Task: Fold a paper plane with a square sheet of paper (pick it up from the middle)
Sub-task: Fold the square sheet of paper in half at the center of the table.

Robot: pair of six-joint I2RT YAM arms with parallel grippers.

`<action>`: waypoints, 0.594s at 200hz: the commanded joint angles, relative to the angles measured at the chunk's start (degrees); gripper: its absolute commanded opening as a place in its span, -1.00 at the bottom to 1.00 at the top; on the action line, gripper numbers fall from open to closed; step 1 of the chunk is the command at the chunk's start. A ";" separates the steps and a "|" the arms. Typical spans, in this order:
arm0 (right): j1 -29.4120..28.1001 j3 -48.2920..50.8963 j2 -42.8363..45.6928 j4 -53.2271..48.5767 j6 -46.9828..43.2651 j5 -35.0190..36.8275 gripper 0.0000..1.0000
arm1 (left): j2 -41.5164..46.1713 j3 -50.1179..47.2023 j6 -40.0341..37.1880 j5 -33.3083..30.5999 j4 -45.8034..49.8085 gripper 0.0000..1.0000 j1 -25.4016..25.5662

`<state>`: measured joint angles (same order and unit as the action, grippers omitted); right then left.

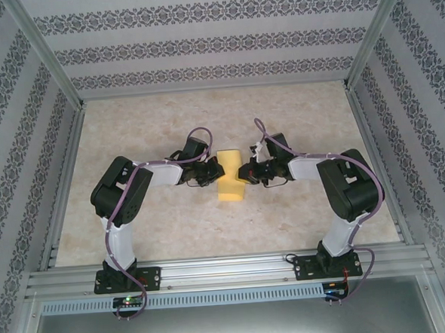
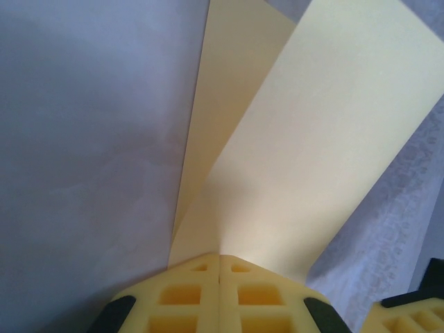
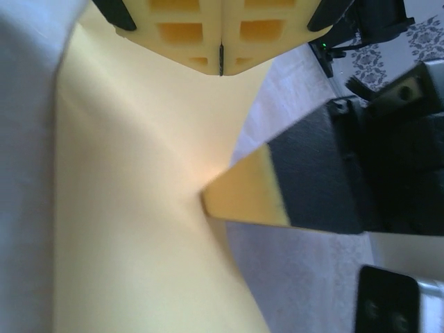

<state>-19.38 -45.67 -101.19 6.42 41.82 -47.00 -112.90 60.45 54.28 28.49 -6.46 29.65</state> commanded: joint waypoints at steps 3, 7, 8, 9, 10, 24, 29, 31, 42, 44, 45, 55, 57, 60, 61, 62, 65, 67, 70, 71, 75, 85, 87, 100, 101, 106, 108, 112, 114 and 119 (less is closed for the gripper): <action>-0.67 3.56 -1.40 1.86 0.41 -0.25 -1.00 | -0.45 -1.60 -1.11 -1.95 4.13 -1.00 0.54; -0.67 4.06 -1.51 2.16 0.38 0.08 -1.00 | -0.39 -1.64 -1.11 -1.95 4.21 -1.00 0.52; -0.67 4.21 -1.53 2.22 0.37 0.16 -1.00 | -0.39 -1.65 -1.11 -1.95 4.19 -1.00 0.51; -0.66 4.29 -1.59 2.25 0.37 0.25 -1.00 | -0.39 -1.65 -1.11 -1.95 4.23 -1.00 0.50; -0.66 4.32 -1.62 2.31 0.32 0.29 -1.00 | -0.39 -1.65 -1.11 -1.95 4.24 -1.00 0.50; -0.58 5.23 -2.39 2.20 -0.37 0.47 -1.00 | -0.40 -1.64 -1.11 -1.95 4.23 -1.00 0.55; -0.59 5.42 -2.56 2.00 -0.40 0.66 -1.00 | -0.39 -1.67 -1.11 -1.89 4.25 -1.00 0.53; -0.58 5.42 -2.60 2.02 -0.35 0.79 -1.00 | -0.39 -1.72 -1.11 -1.87 4.19 -1.00 0.55; -0.60 5.53 -2.32 1.54 -0.43 1.47 -1.00 | -0.41 -1.73 -1.03 -1.88 4.10 -1.00 0.54; -0.60 5.49 -2.17 1.40 -0.38 1.47 -1.00 | -0.39 -1.67 -1.04 -1.87 4.09 -1.00 0.51; -0.59 5.50 -2.12 1.36 -0.32 1.47 -1.00 | -0.39 -1.70 -1.08 -1.86 4.09 -1.00 0.50; -0.67 5.01 -1.00 0.71 -0.19 1.22 -0.99 | -0.39 -1.66 -1.02 -1.84 4.14 -1.00 0.54; -0.77 4.88 -0.74 0.66 -0.28 1.21 -0.99 | -0.39 -1.67 -1.06 -1.83 4.19 -1.00 0.51; -0.89 4.71 -0.18 0.31 -0.40 1.21 -0.99 | -0.39 -1.65 -1.10 -1.87 4.24 -1.00 0.53; -0.86 4.62 0.01 0.20 -0.41 1.21 -0.99 | -0.35 -1.65 -1.15 -1.91 4.21 -1.00 0.51; -0.89 4.58 0.19 0.06 -0.46 1.26 -0.99 | -0.32 -1.65 -1.13 -1.93 4.28 -1.00 0.51; -1.00 4.38 0.74 -0.49 -0.65 1.38 -0.99 | -0.30 -1.65 -1.11 -1.88 4.27 -1.00 0.54; -1.05 4.06 1.04 -0.78 -0.75 1.45 -0.99 | -0.30 -1.65 -1.11 -1.89 4.31 -1.00 0.51; -1.10 3.87 1.68 -1.34 -0.90 1.47 -0.99 | -0.37 -1.69 -1.10 -1.88 4.26 -1.00 0.50; -1.10 3.77 1.77 -1.50 -0.92 1.47 -0.99 | -0.38 -1.67 -1.10 -1.87 4.26 -1.00 0.50; -1.29 3.38 2.49 -1.88 -0.95 1.29 -0.98 | -0.31 -1.66 -1.11 -1.94 4.26 -1.00 0.50; -1.44 3.13 3.58 -1.04 -0.18 -0.41 -0.96 | -0.35 -1.66 -1.17 -1.91 4.28 -1.00 0.54; -1.49 3.24 3.68 -0.68 0.12 -0.67 -0.96 | -0.33 -1.65 -1.19 -1.94 4.27 -1.00 0.53; -1.91 3.94 3.63 1.71 1.98 -1.97 -0.97 | -0.45 -1.56 -1.20 -1.85 4.37 -1.00 0.56; -1.94 4.02 3.63 1.91 2.09 -2.01 -0.97 | -0.47 -1.56 -1.20 -1.81 4.36 -1.00 0.53; -2.18 4.58 3.56 2.99 2.63 -2.12 -0.97 | -0.54 -1.51 -1.12 -1.82 4.35 -1.00 0.57; -2.23 4.79 3.43 3.41 2.82 -2.10 -0.97 | -0.60 -1.53 -1.11 -1.78 4.35 -1.00 0.51; -2.31 5.26 3.24 3.99 3.17 -2.04 -0.98 | -0.57 -1.56 -1.06 -1.70 4.28 -1.00 0.50; -2.39 5.55 3.13 4.23 3.35 -2.02 -0.98 | -0.57 -1.49 -1.05 -1.69 4.27 -1.00 0.50; -2.46 6.13 2.89 4.96 3.59 -1.68 -0.98 | -0.57 -1.52 -1.09 -1.69 4.31 -1.00 0.50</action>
<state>-20.82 -40.86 -98.43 7.49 43.20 -47.31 -112.90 60.45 54.28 28.49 -6.46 29.65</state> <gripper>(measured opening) 0.043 0.068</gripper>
